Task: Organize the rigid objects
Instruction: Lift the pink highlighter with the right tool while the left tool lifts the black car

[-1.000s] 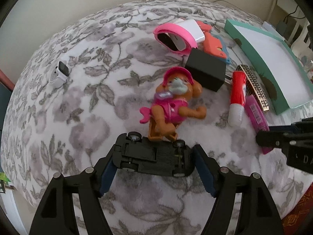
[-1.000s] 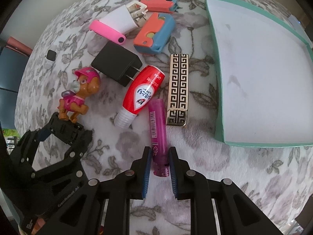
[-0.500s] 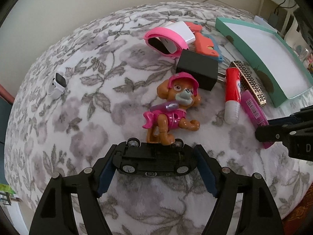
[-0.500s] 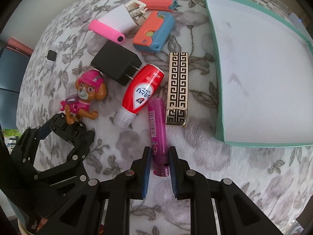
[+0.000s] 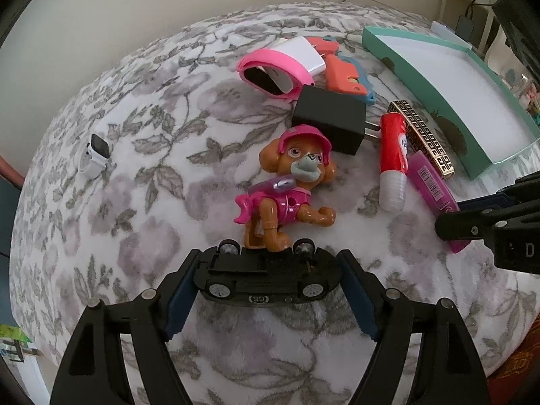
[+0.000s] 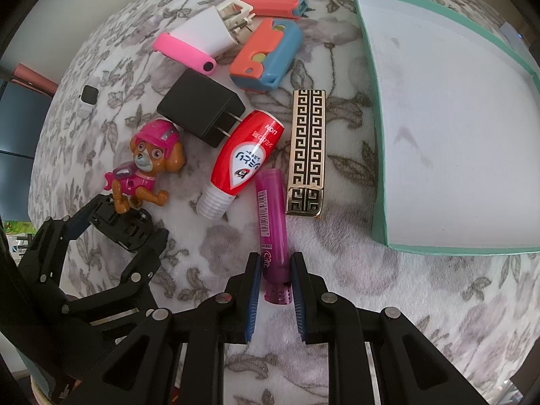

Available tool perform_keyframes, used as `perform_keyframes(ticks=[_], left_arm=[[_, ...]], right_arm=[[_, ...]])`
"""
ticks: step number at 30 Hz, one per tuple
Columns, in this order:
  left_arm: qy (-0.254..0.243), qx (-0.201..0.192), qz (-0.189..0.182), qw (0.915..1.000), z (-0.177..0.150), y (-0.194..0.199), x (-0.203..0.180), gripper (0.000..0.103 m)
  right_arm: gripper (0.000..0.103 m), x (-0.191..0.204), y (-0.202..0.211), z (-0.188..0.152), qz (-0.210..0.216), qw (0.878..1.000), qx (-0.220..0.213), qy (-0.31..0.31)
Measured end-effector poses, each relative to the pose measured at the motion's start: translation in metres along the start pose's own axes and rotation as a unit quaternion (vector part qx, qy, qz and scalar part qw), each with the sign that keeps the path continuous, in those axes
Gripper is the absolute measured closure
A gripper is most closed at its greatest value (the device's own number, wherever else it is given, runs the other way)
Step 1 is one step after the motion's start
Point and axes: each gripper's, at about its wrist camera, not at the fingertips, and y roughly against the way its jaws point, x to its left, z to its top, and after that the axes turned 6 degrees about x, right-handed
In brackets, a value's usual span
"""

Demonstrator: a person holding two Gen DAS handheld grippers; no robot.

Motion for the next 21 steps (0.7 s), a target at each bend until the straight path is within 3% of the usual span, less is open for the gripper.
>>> perform_keyframes(ticks=[9,13,17,21], left_arm=[[-0.002,0.008,0.022,0.9997,-0.006,0.005,-0.003,0.026],[0.013,0.018,0.03,0.9993,-0.011,0.011,0.006,0.026],[0.047,0.018,0.015,0.9986,-0.013,0.023,0.021,0.026],[0.068,0.005,0.017,0.9975,-0.009,0.043,0.03,0.026]], right_arm=[[0.085,0.008,0.001,-0.005,-0.012,1.0,-0.004,0.018],[0.085,0.008,0.006,-0.009,0.0,1.0,-0.01,0.014],[0.085,0.005,0.013,-0.011,0.015,1.0,-0.018,0.006],[0.085,0.004,0.022,-0.012,0.038,0.999,-0.031,-0.001]])
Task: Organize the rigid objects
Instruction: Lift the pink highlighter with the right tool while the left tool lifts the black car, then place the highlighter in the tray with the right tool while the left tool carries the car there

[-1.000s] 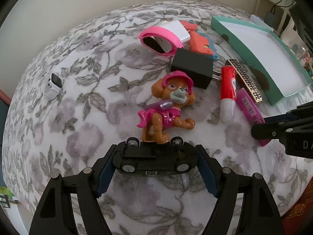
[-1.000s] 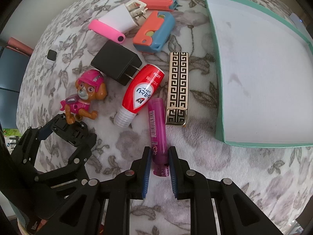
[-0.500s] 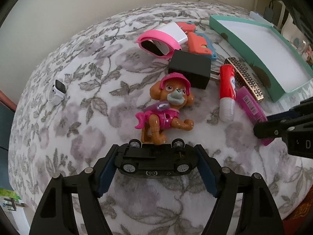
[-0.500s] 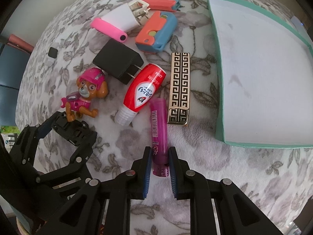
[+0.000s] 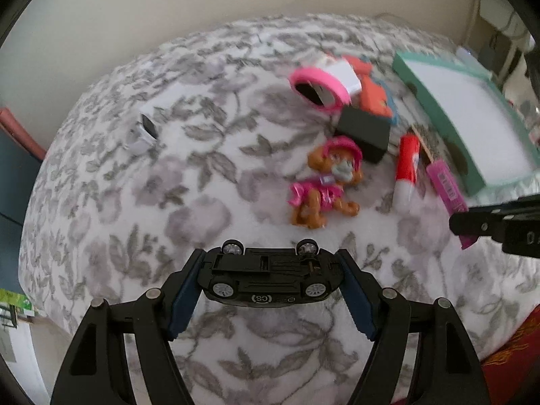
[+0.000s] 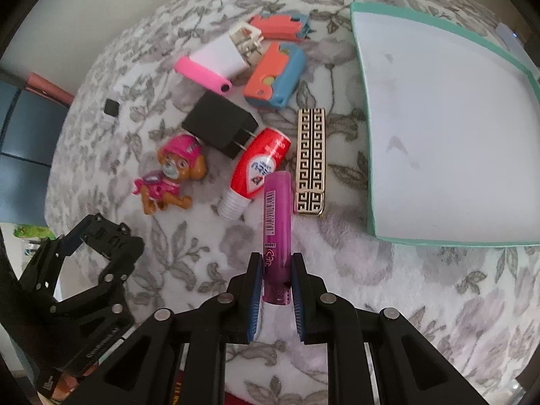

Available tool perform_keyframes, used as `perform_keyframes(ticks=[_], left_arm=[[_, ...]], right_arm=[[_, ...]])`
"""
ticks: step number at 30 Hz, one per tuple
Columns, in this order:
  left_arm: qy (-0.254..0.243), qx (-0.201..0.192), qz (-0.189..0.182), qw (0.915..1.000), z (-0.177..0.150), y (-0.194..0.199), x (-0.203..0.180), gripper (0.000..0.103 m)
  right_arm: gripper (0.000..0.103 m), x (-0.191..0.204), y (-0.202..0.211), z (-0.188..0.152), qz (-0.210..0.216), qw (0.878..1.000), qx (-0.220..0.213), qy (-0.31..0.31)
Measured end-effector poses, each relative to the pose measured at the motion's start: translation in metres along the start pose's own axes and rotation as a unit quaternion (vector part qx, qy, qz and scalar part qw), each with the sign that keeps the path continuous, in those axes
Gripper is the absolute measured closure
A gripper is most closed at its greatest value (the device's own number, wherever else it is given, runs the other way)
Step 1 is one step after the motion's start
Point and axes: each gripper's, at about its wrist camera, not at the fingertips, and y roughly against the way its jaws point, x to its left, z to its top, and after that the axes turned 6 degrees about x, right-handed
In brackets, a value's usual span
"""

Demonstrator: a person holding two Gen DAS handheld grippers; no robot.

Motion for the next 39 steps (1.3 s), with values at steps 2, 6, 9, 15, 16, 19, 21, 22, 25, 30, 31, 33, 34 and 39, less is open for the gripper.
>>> perform_keyframes(ticks=[2,6,9,15,16,19,21,22,25,30,31,33,34,39], left_arm=[[0.009,-0.01,-0.003,0.9999,0.006,0.012,0.002,0.026],[0.027,-0.03,-0.009,0.9991,0.022,0.036,-0.003,0.026],[0.032,-0.044,-0.013,0.9984,0.038,0.052,-0.016,0.026],[0.04,-0.06,-0.028,0.997,0.071,0.072,-0.048,0.026],[0.039,-0.062,-0.029,0.9969,0.074,0.076,-0.055,0.026],[0.025,-0.068,-0.029,0.997,0.088,0.085,-0.083,0.026],[0.018,-0.069,-0.027,0.9971,0.094,0.088,-0.099,0.026],[0.014,-0.071,-0.027,0.997,0.097,0.088,-0.107,0.026],[0.007,-0.066,-0.047,0.9967,0.107,0.087,-0.131,0.026],[0.006,-0.062,-0.067,0.9958,0.125,0.079,-0.164,0.026],[0.007,-0.06,-0.07,0.9957,0.129,0.078,-0.169,0.026],[0.011,-0.057,-0.076,0.9954,0.136,0.074,-0.181,0.026],[0.012,-0.055,-0.078,0.9953,0.139,0.072,-0.186,0.026],[0.04,-0.032,-0.114,0.9922,0.155,0.057,-0.211,0.026]], right_arm=[[0.085,-0.002,0.006,0.002,0.013,1.0,-0.007,-0.002],[0.085,-0.006,0.022,0.005,0.034,0.999,-0.031,-0.008],[0.085,-0.01,0.035,0.007,0.046,0.998,-0.05,-0.013],[0.085,-0.031,0.055,0.012,0.052,0.994,-0.09,-0.046],[0.085,-0.036,0.058,0.013,0.047,0.993,-0.098,-0.052],[0.085,-0.06,0.07,0.013,0.045,0.988,-0.121,-0.087],[0.085,-0.074,0.075,0.015,0.035,0.985,-0.133,-0.108],[0.085,-0.082,0.077,0.014,0.029,0.983,-0.139,-0.12],[0.085,-0.11,0.082,0.013,0.015,0.976,-0.153,-0.156],[0.085,-0.163,0.091,0.005,-0.007,0.959,-0.17,-0.226],[0.085,-0.172,0.093,0.003,-0.017,0.956,-0.172,-0.235],[0.085,-0.188,0.095,-0.001,-0.037,0.95,-0.177,-0.254],[0.085,-0.196,0.096,-0.003,-0.045,0.947,-0.179,-0.264],[0.085,-0.225,0.097,-0.011,-0.077,0.933,-0.183,-0.299]])
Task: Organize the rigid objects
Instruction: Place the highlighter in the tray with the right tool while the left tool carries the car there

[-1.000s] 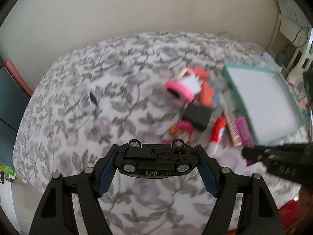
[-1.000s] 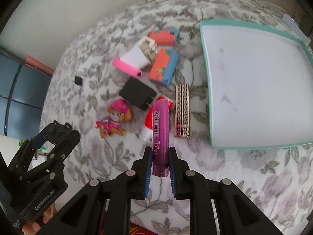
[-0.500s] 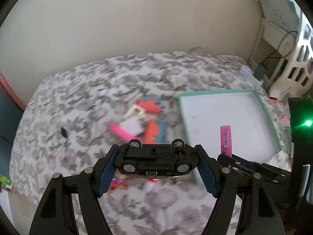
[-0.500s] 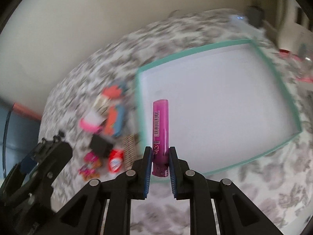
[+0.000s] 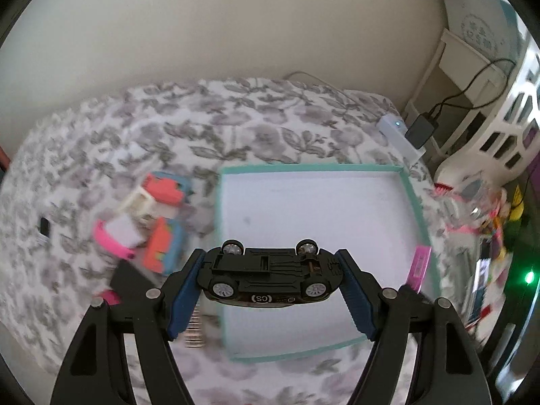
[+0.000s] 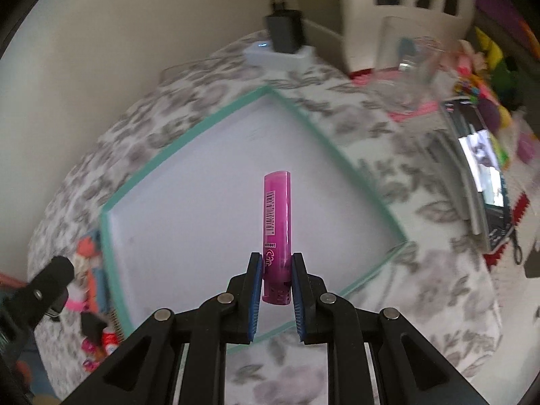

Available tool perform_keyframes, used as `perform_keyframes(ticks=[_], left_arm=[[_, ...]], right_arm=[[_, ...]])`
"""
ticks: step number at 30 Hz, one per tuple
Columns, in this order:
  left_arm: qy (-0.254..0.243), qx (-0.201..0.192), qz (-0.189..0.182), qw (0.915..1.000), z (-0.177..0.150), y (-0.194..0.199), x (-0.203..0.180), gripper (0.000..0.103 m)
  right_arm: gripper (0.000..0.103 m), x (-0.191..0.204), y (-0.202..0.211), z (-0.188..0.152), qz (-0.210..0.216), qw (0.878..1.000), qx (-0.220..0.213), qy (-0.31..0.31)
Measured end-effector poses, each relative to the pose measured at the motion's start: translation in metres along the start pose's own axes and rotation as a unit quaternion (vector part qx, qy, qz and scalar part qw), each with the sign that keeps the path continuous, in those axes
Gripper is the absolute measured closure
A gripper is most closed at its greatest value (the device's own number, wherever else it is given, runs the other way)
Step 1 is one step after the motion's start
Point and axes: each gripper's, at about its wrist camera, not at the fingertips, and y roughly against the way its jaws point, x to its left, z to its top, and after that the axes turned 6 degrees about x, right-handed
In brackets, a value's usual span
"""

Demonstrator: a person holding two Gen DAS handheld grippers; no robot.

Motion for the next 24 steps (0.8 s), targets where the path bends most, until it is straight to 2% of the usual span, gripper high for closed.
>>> perform_keyframes(ticks=[4,10,16,24], left_arm=[[-0.002,0.008,-0.008,0.9999,-0.001,-0.02,-0.012,0.026],[0.003,0.05,-0.005,0.9987,-0.009,-0.053,-0.008,0.026],[0.008,0.064,0.0,0.9979,-0.013,-0.064,0.0,0.026],[0.017,0.075,-0.011,0.997,-0.015,-0.068,0.007,0.026]], right_arm=[[0.085,-0.008,-0.01,0.003,-0.01,1.0,0.01,-0.003],[0.085,-0.007,-0.022,0.001,-0.027,0.999,0.022,0.009],[0.085,-0.002,-0.025,-0.002,-0.044,0.998,0.025,0.026],[0.085,0.006,-0.023,-0.004,-0.056,0.997,0.014,0.049]])
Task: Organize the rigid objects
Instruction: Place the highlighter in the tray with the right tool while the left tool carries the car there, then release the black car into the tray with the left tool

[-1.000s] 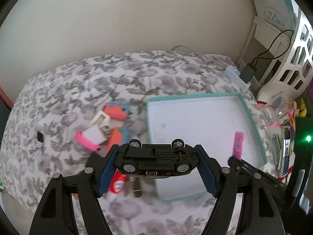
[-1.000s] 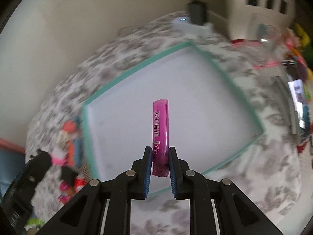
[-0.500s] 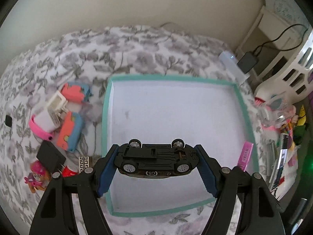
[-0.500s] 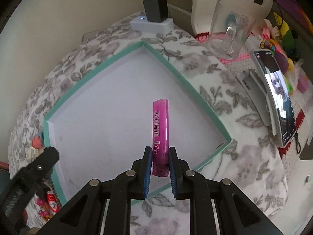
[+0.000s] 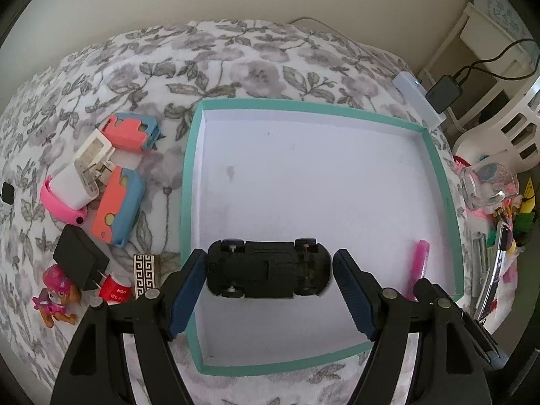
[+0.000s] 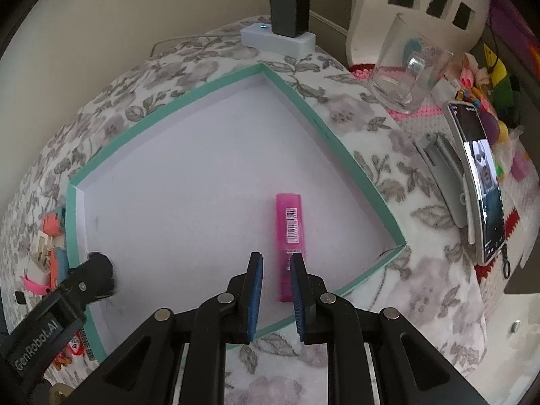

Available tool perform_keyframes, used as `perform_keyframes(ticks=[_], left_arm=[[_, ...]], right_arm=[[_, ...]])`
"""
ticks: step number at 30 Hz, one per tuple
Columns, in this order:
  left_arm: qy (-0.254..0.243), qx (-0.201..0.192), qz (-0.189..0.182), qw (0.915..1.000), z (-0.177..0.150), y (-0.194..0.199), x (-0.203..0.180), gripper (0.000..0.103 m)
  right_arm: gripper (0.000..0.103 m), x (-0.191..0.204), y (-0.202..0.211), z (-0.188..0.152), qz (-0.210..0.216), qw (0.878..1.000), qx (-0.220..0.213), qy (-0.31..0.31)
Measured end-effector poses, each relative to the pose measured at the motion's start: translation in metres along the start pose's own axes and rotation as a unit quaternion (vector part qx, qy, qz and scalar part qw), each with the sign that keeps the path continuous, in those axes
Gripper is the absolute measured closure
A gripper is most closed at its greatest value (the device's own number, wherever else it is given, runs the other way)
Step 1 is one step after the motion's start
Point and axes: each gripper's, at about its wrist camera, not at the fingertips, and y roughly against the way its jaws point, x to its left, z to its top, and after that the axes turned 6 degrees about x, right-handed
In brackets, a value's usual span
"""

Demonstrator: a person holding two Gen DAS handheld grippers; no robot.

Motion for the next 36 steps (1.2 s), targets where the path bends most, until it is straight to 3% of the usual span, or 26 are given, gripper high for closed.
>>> perform_keyframes(ticks=[5,9,11,13,19,24,27,36], left_arm=[[0.004,-0.006,-0.003,1.0,0.0,0.006,0.004,0.025],[0.014,-0.01,0.001,0.9998,0.002,0.009,0.009,0.018],[0.019,-0.014,0.008,0.9997,0.002,0.012,0.012,0.018],[0.021,-0.018,0.017,0.9995,0.003,0.014,0.015,0.017],[0.032,-0.025,0.034,0.9986,0.004,0.019,0.026,0.016],[0.055,-0.018,0.047,0.9972,0.006,0.018,0.04,0.016],[0.068,-0.013,0.045,0.9966,0.007,0.019,0.049,0.001],[0.088,-0.014,0.072,0.9934,0.007,0.021,0.066,0.001]], right_arm=[[0.085,0.003,0.001,0.0,-0.007,1.0,-0.005,0.004],[0.083,0.004,0.001,-0.001,-0.013,1.0,-0.01,0.008],[0.076,0.006,0.0,-0.001,-0.016,1.0,-0.011,0.01],[0.06,0.007,-0.001,-0.002,-0.019,1.0,-0.011,0.013],[0.042,0.008,-0.001,-0.002,-0.021,0.999,-0.017,0.017],[0.03,0.009,-0.002,-0.002,-0.021,0.999,-0.018,0.019],[0.025,0.009,-0.003,-0.003,-0.018,0.999,-0.017,0.02],[0.013,0.014,-0.003,-0.004,-0.014,0.999,-0.023,0.03]])
